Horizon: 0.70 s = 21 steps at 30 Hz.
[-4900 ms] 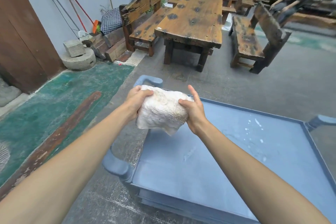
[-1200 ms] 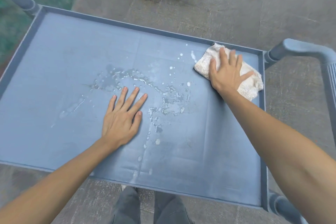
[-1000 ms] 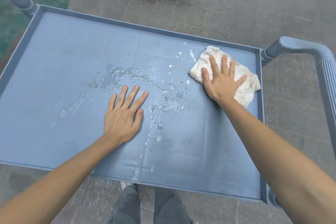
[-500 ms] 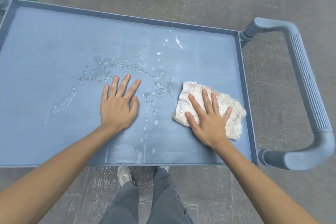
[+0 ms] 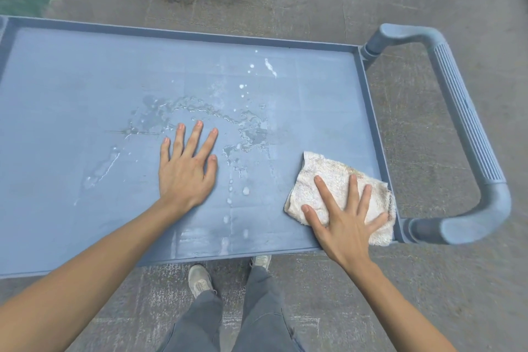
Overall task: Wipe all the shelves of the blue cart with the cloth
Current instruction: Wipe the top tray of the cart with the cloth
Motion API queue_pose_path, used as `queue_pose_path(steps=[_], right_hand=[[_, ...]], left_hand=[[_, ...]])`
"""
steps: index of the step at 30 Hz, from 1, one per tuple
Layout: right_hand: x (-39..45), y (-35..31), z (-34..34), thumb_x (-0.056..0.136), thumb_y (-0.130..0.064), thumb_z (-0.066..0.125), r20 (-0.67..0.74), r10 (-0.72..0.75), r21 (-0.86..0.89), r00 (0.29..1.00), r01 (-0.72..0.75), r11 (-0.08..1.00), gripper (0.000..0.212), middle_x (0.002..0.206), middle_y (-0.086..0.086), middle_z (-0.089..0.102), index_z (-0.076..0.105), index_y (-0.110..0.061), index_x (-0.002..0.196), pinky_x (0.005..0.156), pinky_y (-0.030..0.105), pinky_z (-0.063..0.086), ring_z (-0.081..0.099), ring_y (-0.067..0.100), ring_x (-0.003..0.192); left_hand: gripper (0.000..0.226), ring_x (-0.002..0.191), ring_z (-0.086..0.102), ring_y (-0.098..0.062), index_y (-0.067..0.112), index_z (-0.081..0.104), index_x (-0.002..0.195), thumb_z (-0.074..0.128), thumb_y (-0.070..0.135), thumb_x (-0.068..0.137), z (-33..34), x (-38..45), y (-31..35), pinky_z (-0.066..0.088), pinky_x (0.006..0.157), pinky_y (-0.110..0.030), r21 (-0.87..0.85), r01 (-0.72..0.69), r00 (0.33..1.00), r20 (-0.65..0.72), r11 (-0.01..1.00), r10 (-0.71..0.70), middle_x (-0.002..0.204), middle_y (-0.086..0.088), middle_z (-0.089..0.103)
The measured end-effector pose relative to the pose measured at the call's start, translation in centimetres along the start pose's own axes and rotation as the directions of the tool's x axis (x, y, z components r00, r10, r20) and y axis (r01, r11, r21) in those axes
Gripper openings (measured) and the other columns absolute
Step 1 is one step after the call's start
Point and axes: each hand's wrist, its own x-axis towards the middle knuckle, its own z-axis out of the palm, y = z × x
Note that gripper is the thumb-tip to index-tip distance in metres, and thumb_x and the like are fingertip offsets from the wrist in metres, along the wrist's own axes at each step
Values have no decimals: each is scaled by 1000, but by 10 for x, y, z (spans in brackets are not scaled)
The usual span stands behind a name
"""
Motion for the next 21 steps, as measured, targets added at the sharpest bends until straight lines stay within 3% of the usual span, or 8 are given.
queue_pose_path(steps=[7,14,21], right_hand=[[30,-6,-2,88,-91,21,-24,28,-20,999,-28,999,62,174,-5,-7,12,-75,147,106,86,-4,-10,35,159],[97,-44,-10,88,-90,21,-4,122,65,992,-122,990,61,174,-5,-11,8,-76,146,102,86,-14,-18,32,158],[205,-102,-25,83,-92,14,26,14,71,1000,-16,997,67,174,-5,-10,9,-73,148,100,84,-20,-19,33,158]], left_hand=[[60,157,6,-28,37,21,159,27,48,100,3,6,6,7,124,-51,6,-19,1000,-10,1000,20,169,5,15],[60,157,9,-27,38,23,159,27,51,100,7,9,4,10,124,-51,31,-31,998,-46,999,33,169,6,18],[58,157,10,-26,40,26,158,32,51,101,8,9,3,11,124,-49,30,-30,996,-77,999,33,168,8,19]])
